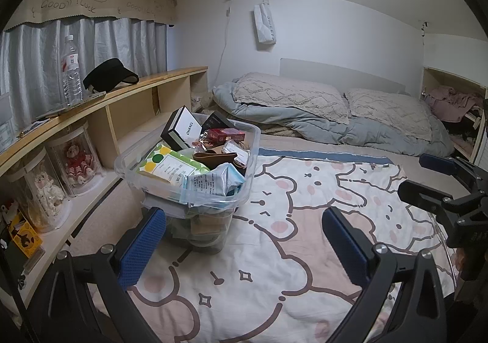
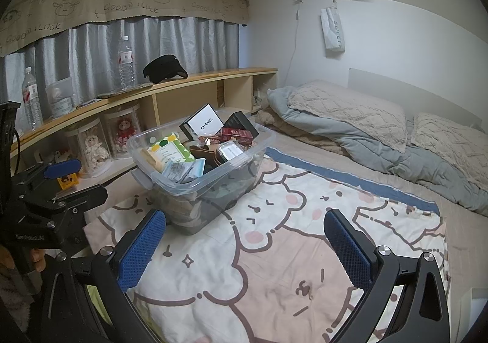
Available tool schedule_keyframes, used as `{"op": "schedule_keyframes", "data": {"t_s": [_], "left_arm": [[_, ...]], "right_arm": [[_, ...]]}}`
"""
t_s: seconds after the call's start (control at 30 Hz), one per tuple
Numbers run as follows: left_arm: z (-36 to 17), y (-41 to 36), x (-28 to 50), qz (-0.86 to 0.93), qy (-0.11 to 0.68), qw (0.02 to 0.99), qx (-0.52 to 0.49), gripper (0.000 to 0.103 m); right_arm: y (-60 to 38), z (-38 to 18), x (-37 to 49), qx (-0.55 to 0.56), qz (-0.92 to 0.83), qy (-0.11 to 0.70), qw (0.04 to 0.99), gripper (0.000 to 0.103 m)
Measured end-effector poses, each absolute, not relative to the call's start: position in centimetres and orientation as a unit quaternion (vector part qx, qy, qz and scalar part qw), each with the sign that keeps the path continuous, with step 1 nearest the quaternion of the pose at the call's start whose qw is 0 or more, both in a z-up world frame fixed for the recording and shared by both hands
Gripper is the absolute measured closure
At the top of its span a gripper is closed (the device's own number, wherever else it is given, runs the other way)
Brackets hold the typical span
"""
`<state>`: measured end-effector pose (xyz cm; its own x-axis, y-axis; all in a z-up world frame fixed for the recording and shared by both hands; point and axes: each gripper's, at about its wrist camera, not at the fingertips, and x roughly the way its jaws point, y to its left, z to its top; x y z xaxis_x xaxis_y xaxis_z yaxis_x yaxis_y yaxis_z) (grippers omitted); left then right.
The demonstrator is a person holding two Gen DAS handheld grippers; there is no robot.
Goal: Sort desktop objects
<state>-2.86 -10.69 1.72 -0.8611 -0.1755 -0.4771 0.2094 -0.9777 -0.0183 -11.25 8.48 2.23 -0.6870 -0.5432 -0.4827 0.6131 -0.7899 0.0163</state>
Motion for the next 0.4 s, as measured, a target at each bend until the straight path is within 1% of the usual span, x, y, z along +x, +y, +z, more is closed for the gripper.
{"op": "schedule_keyframes", "data": {"t_s": [0.4], "left_arm": [[1.52,-10.70,-2.77,-0.963,0.034,0.099,0.247,0.000]], "right_arm": [[8.35,2.21,-11.18,0.239,-0.916,0.073,0.315,0.000]]}}
